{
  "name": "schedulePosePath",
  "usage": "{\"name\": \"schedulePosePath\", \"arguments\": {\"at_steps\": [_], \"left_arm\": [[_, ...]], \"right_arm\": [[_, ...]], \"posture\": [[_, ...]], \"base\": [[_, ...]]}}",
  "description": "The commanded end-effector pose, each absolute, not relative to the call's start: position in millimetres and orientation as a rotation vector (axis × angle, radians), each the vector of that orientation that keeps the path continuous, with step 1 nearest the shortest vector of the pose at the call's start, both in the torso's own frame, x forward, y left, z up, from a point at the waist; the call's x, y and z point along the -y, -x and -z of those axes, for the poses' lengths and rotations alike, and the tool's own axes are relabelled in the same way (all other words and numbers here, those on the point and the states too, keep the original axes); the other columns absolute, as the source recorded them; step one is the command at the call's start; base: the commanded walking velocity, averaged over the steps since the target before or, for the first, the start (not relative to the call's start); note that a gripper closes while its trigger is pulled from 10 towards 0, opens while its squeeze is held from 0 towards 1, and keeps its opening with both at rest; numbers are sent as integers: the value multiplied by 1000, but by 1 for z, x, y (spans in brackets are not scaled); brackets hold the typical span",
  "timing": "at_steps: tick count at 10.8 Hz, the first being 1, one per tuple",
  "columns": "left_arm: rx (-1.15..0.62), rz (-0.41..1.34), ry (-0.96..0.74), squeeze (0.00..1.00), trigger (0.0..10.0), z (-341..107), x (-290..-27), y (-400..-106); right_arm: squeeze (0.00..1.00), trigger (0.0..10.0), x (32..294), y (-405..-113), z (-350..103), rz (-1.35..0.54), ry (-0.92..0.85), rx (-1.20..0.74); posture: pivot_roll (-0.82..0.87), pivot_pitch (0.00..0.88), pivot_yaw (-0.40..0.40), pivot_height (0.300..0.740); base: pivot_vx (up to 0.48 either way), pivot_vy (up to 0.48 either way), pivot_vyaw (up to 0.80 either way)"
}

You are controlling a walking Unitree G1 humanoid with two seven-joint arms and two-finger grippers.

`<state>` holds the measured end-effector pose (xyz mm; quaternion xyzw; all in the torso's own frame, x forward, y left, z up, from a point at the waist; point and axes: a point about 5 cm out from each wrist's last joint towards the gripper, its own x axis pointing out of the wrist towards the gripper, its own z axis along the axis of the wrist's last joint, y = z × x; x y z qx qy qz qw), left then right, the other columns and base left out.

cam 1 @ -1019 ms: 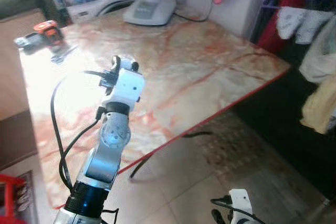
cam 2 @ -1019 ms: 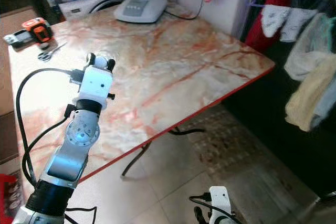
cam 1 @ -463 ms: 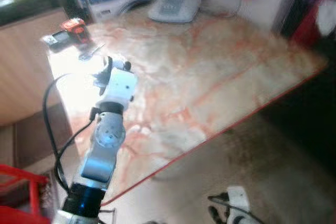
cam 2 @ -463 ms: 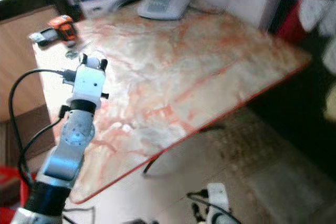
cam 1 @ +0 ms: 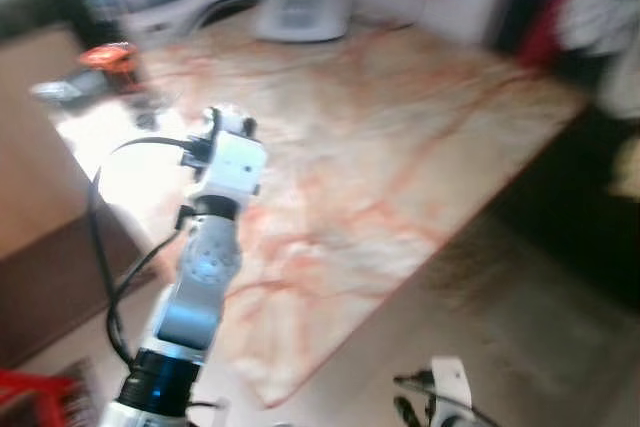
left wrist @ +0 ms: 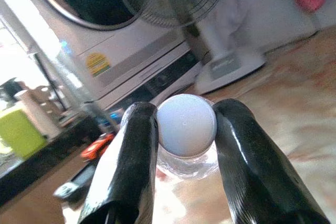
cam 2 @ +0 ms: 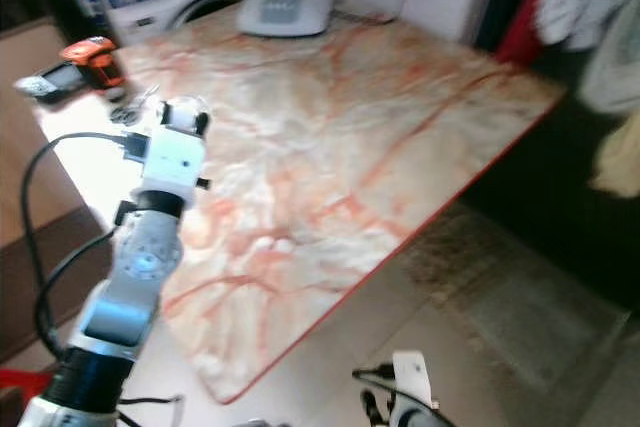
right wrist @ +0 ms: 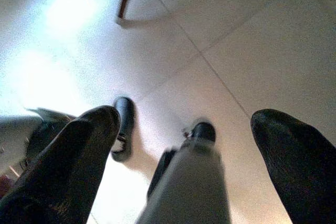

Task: Restocking fridge

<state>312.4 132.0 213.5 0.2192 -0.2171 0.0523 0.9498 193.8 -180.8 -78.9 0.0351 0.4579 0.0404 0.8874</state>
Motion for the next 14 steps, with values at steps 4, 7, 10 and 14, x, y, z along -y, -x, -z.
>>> {"name": "schedulePosePath", "arguments": {"at_steps": [4, 7, 10, 14], "left_arm": [[498, -56, -435, 0, 10000, -221, -118, -309], [509, -52, -430, 0, 10000, -222, -118, -308], [504, -66, -403, 0, 10000, -222, -120, -308], [515, -57, -413, 0, 10000, -223, -119, -308]], "right_arm": [[0, 10000, 188, -182, 84, -59, -65, -991], [0, 10000, 188, -182, 84, -57, -58, -995], [0, 10000, 189, -182, 84, -57, -59, -995], [0, 10000, 189, -182, 84, -58, -59, -997]], "posture": [[30, 114, 60, 740], [30, 112, 60, 740], [29, 111, 59, 740], [31, 115, 59, 740]], "base": [[0, 0, -800], [0, 0, -800], [0, 101, -800], [0, 120, -800]]}}
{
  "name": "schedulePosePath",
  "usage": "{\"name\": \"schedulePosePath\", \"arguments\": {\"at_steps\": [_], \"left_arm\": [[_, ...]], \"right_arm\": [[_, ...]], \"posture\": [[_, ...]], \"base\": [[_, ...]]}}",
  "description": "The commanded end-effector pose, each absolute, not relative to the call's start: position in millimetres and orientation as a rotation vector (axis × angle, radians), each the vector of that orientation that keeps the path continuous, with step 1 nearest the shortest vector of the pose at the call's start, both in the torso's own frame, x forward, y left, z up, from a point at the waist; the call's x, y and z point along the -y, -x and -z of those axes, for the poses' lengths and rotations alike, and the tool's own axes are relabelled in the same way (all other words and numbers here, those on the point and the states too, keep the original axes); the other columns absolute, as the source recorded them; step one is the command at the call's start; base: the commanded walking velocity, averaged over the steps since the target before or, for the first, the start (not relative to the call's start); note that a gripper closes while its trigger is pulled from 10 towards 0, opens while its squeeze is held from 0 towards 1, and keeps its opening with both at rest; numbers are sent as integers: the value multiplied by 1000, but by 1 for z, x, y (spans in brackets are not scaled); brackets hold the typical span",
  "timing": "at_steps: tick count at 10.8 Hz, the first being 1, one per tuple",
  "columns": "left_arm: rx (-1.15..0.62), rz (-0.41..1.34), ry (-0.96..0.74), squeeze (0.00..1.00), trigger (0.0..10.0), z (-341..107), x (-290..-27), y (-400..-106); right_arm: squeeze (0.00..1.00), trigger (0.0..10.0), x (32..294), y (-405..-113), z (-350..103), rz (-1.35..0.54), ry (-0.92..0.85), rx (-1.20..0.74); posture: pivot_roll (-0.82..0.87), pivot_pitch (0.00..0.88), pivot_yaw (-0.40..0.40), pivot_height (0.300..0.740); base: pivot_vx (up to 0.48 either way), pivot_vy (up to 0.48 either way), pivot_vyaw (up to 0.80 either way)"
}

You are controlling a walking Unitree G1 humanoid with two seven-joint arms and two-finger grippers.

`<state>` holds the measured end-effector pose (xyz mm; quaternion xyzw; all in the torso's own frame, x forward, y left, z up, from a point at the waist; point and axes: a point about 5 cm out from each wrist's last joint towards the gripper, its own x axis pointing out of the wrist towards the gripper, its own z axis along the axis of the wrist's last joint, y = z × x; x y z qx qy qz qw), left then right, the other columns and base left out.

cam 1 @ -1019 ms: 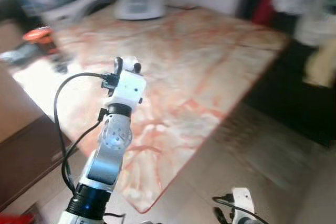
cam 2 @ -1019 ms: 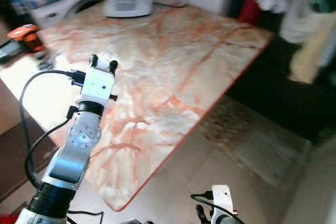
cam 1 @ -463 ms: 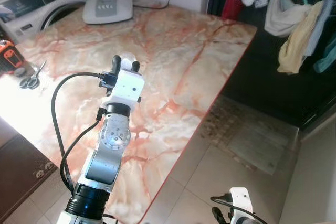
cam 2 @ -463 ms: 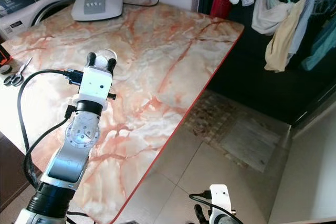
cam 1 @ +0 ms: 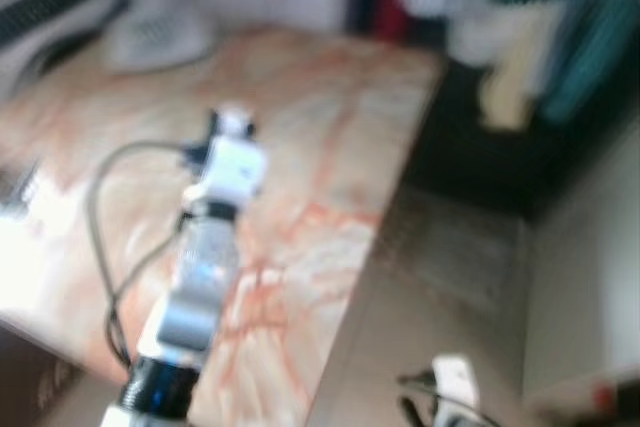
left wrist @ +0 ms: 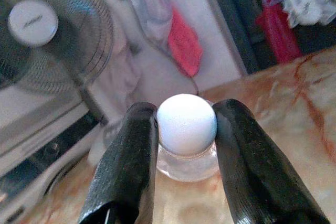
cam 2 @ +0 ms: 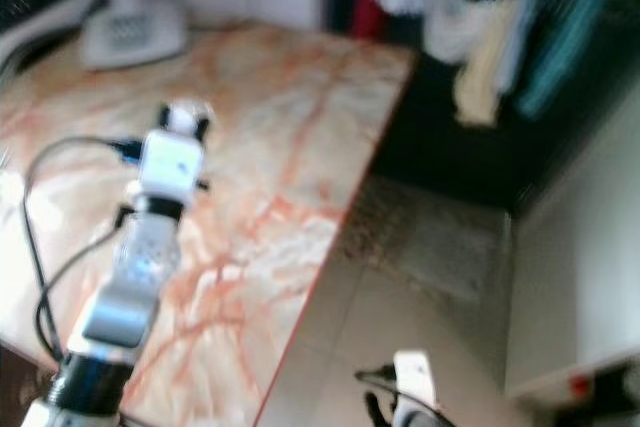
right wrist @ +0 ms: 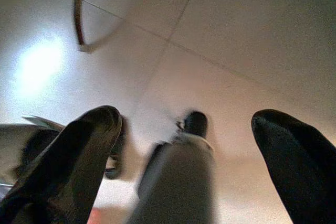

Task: Restocking fridge

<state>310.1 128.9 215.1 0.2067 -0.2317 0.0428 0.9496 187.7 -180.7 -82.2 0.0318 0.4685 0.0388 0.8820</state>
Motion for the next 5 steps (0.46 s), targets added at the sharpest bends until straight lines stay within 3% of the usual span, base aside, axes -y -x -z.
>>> {"name": "schedulePosePath", "arguments": {"at_steps": [1, 5], "left_arm": [[520, -55, -413, 0, 10000, -223, -119, -307], [527, -49, -412, 0, 10000, -224, -118, -307]], "right_arm": [[0, 10000, 189, -182, 84, -59, -59, -997], [0, 10000, 189, -182, 84, -59, -59, -997]], "posture": [[31, 115, 59, 740], [31, 115, 59, 740]], "base": [[0, 0, -800], [0, 0, -800]]}}
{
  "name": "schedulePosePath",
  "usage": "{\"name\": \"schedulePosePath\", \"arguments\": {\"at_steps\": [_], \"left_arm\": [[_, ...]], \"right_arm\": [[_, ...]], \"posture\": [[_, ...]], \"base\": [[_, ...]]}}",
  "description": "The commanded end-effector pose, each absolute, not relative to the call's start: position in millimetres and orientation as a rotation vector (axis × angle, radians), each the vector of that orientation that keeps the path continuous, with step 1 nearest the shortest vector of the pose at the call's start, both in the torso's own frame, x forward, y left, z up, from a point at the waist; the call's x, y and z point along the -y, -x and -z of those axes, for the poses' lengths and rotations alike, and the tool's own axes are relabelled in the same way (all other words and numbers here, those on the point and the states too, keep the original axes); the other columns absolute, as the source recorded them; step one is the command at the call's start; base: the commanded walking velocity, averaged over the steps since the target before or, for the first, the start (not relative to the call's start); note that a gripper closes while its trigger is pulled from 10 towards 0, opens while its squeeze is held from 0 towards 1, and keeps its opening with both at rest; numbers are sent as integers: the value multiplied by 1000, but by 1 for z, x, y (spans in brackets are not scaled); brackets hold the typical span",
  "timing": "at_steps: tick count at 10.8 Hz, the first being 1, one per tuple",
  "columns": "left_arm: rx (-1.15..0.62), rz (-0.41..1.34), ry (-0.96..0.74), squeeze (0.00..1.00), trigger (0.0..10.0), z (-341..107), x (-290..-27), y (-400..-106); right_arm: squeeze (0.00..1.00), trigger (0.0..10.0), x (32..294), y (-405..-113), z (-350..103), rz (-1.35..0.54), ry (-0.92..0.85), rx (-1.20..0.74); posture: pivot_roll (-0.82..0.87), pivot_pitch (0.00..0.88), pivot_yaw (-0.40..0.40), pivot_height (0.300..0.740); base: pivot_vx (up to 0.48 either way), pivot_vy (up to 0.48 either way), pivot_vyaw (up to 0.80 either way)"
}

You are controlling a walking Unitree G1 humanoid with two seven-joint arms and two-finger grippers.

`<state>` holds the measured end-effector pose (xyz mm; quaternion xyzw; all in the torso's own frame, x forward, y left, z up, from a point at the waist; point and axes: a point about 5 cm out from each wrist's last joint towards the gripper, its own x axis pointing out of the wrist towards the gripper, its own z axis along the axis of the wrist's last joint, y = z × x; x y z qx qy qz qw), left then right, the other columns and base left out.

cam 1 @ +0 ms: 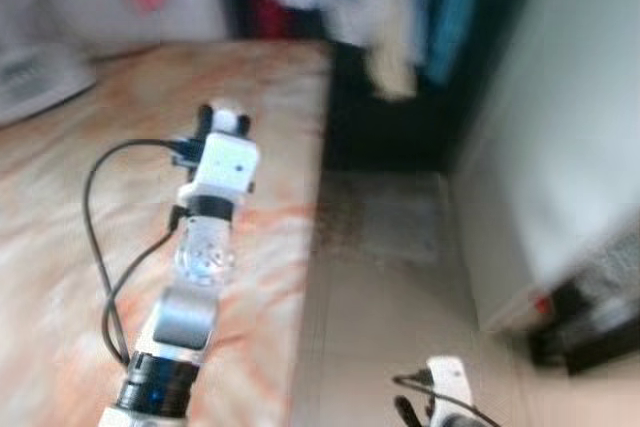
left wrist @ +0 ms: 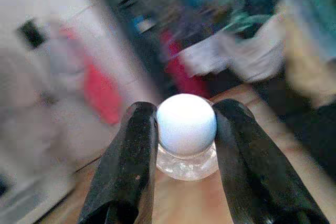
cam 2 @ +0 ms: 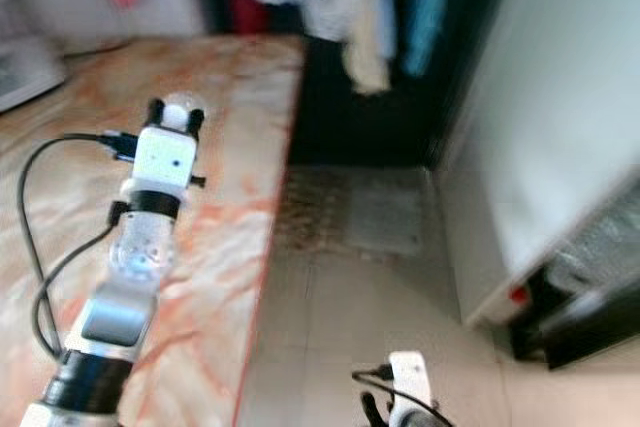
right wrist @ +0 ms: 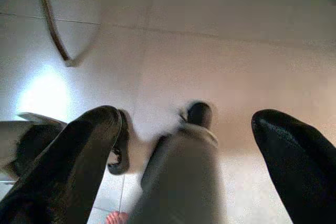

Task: Restocking fridge

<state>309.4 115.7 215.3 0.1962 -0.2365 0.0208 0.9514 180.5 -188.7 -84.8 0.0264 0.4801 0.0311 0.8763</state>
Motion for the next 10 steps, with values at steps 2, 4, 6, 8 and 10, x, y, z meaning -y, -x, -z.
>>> {"name": "schedulePosePath", "arguments": {"at_steps": [2, 4, 6, 8, 10], "left_arm": [[529, -39, -429, 0, 10000, -223, -117, -307], [532, -36, -429, 0, 10000, -224, -116, -306], [532, -33, -433, 0, 10000, -223, -116, -307], [536, -31, -433, 0, 10000, -223, -115, -306], [536, -33, -431, 0, 10000, -223, -115, -306]], "right_arm": [[0, 10000, 188, -182, 84, -53, -75, -983], [0, 10000, 188, -183, 84, -47, -75, -976], [0, 10000, 189, -183, 83, -39, -72, -972], [0, 10000, 190, -182, 84, -29, -66, -975], [0, 10000, 190, -183, 84, -33, -60, -977]], "posture": [[32, 116, 59, 740], [30, 116, 60, 740], [31, 115, 59, 740], [31, 115, 58, 740], [30, 113, 58, 740]], "base": [[0, 0, 0], [0, -266, 0], [0, -334, 0], [0, -371, 0], [0, -384, -788]]}}
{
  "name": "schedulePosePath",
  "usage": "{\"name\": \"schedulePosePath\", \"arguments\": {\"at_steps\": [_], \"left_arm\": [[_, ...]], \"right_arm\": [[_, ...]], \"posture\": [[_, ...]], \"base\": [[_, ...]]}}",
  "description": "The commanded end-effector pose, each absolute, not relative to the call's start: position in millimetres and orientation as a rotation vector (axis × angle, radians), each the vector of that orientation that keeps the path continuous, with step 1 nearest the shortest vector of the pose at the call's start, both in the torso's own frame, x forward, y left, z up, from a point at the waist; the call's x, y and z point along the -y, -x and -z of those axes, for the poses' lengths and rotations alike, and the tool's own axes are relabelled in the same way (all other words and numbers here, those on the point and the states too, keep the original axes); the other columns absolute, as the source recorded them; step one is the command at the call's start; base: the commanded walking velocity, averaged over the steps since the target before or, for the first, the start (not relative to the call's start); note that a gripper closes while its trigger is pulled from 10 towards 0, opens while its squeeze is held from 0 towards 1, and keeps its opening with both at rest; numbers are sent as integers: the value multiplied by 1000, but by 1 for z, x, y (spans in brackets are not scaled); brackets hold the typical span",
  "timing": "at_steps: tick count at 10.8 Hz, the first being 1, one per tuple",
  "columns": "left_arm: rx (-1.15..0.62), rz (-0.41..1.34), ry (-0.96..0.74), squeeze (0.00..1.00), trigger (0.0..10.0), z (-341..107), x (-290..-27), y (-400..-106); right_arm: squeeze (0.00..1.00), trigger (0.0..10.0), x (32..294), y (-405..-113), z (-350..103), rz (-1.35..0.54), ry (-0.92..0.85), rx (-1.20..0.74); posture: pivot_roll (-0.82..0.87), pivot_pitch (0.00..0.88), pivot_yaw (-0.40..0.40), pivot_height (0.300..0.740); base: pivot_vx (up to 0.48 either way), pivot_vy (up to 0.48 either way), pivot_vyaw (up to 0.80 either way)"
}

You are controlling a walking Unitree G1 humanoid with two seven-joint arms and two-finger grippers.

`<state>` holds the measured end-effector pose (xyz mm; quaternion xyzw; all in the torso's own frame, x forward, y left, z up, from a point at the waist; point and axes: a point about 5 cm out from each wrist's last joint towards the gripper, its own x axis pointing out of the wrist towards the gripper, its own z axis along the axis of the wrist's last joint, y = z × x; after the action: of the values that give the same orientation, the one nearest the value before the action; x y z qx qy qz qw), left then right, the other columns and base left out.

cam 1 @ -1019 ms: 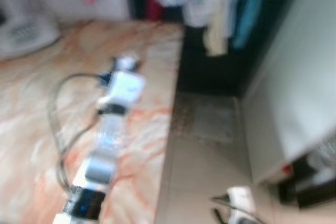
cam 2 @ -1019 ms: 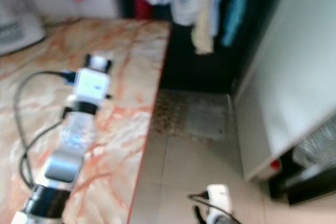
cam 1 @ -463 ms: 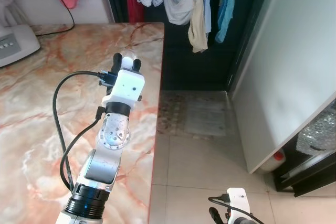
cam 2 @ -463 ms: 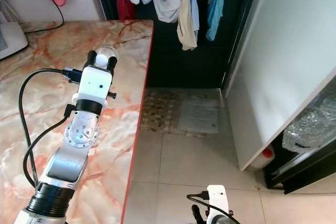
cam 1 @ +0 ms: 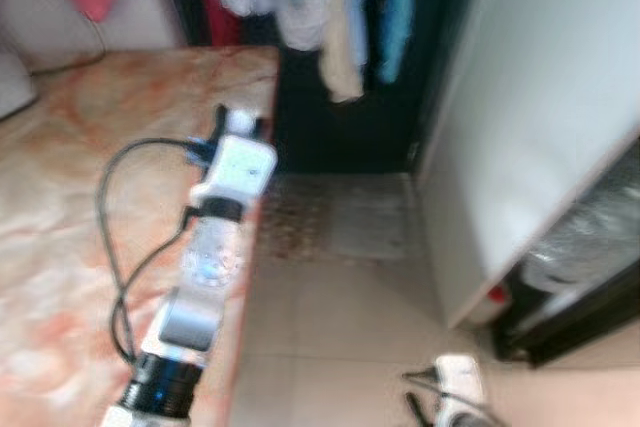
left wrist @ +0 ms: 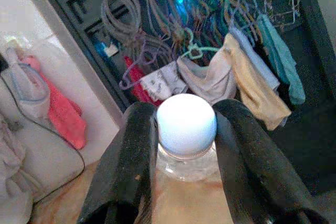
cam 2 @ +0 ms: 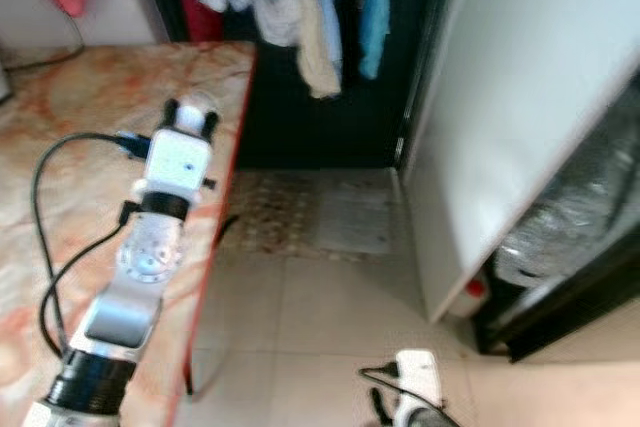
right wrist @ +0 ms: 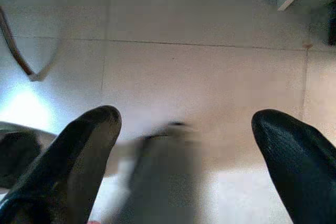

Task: Restocking fridge

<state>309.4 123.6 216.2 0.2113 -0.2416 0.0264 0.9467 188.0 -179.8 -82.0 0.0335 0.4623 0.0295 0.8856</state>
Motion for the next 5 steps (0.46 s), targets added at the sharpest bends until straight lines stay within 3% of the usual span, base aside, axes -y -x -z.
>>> {"name": "schedulePosePath", "arguments": {"at_steps": [1, 3, 5], "left_arm": [[535, -32, -432, 0, 10000, -223, -115, -306], [535, -33, -431, 0, 10000, -223, -115, -307], [489, -10, -408, 0, 10000, -213, -115, -308]], "right_arm": [[0, 10000, 190, -183, 84, -36, -56, -978], [0, 10000, 190, -183, 84, -39, -53, -980], [0, 10000, 189, -183, 83, -42, -56, -975]], "posture": [[30, 111, 58, 740], [30, 111, 58, 740], [30, 106, 58, 740]], "base": [[0, -386, -788], [0, -382, -781], [0, 0, 0]]}}
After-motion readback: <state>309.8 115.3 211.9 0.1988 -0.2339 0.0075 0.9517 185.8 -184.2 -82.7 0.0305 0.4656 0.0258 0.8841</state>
